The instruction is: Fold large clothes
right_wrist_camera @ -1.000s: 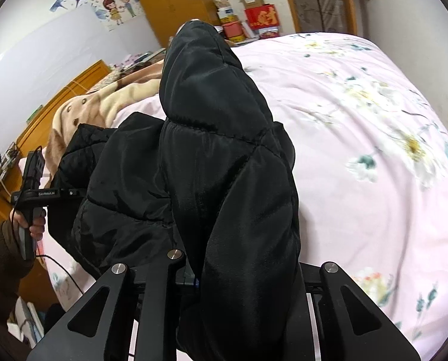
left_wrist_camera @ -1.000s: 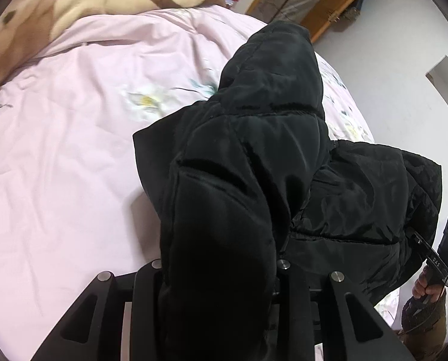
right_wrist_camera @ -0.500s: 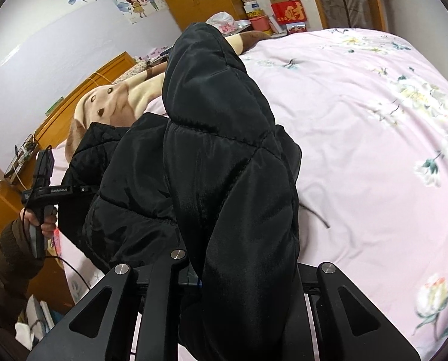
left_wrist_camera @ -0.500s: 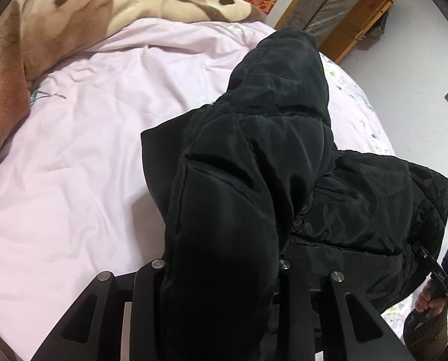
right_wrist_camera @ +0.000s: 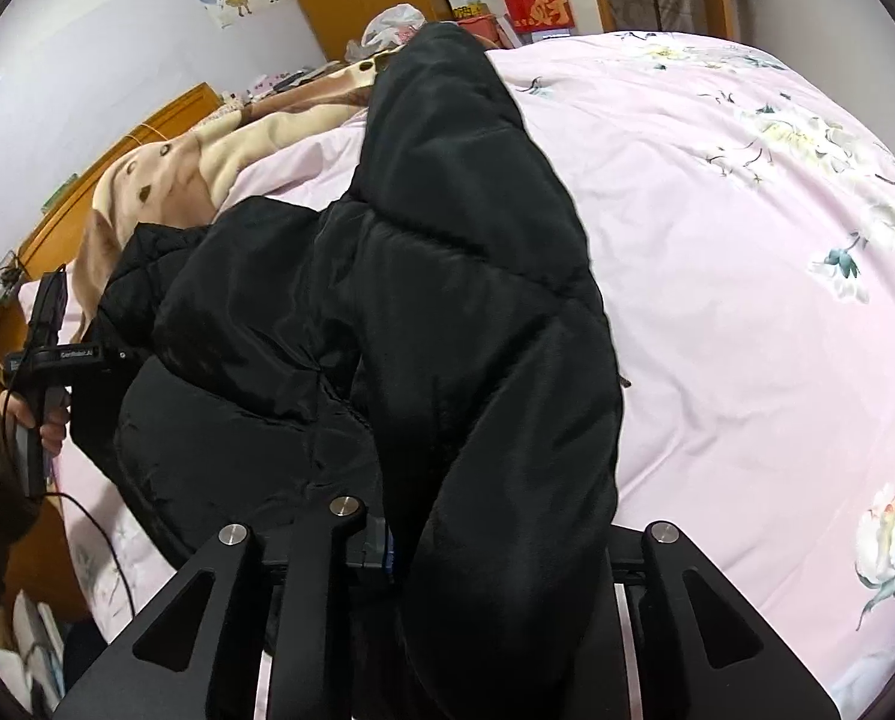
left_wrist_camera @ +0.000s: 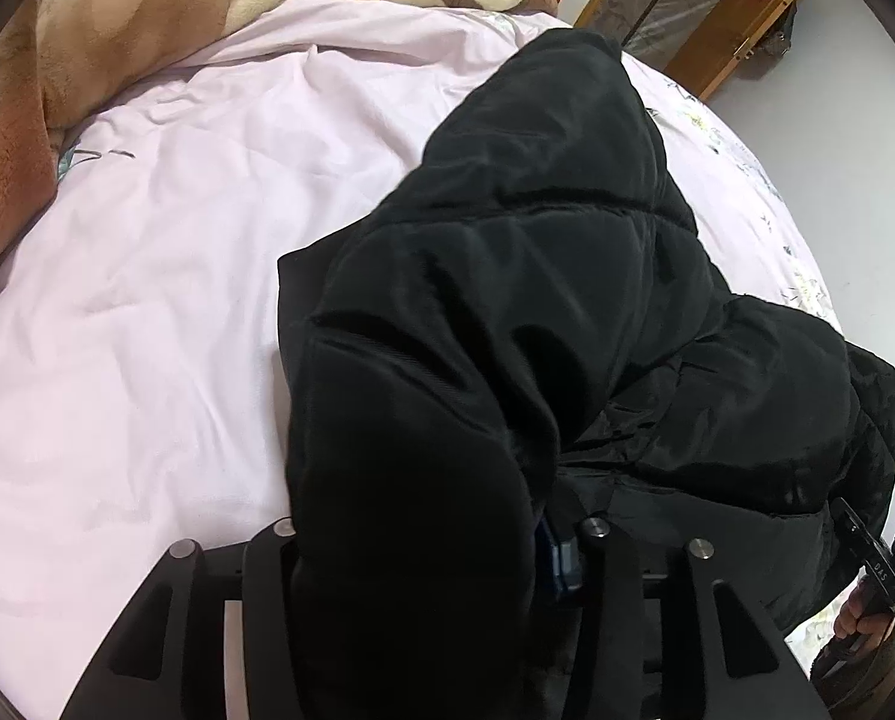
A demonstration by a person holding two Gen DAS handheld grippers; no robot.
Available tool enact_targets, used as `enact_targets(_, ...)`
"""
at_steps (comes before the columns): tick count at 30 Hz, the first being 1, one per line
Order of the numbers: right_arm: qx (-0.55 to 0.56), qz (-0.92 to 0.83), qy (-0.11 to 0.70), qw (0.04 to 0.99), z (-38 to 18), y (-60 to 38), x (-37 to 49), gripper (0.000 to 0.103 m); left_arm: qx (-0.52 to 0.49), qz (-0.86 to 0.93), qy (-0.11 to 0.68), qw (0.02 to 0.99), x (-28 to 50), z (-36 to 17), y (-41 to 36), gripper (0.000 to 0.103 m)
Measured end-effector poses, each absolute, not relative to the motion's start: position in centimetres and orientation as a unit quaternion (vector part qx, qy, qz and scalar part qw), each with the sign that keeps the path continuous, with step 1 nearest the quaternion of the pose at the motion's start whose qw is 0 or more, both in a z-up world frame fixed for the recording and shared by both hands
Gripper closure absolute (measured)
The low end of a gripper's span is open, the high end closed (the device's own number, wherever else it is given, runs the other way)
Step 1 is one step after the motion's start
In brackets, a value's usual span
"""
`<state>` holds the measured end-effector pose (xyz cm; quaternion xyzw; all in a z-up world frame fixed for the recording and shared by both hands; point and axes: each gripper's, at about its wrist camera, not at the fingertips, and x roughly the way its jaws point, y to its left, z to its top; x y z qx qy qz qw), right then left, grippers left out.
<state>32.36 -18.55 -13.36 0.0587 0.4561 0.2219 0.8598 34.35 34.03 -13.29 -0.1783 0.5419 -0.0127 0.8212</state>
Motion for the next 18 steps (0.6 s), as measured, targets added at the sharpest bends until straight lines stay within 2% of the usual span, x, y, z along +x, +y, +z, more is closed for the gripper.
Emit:
enact_targets(9, 0.047, 0.178, 0.464, 0.866, -13.9, -16.8, 32.1, 0.056, -0.18, 0.005, 0.54, 0.822, 33.7, -13.9, 34.8, 0.031)
enact_targets(17, 0.0, 0.128, 0.446, 0.886, -12.2, -15.3, 30.9, 0.04, -0.175, 0.046, 0.52, 0.835, 32.1, -11.7, 36.1, 0.029)
enact_targets(18, -0.011, 0.115, 0.439, 0.891, -11.7, -15.3, 30.5, 0.033, -0.169, 0.063, 0.511, 0.84, 31.3, -11.1, 36.4, 0.029)
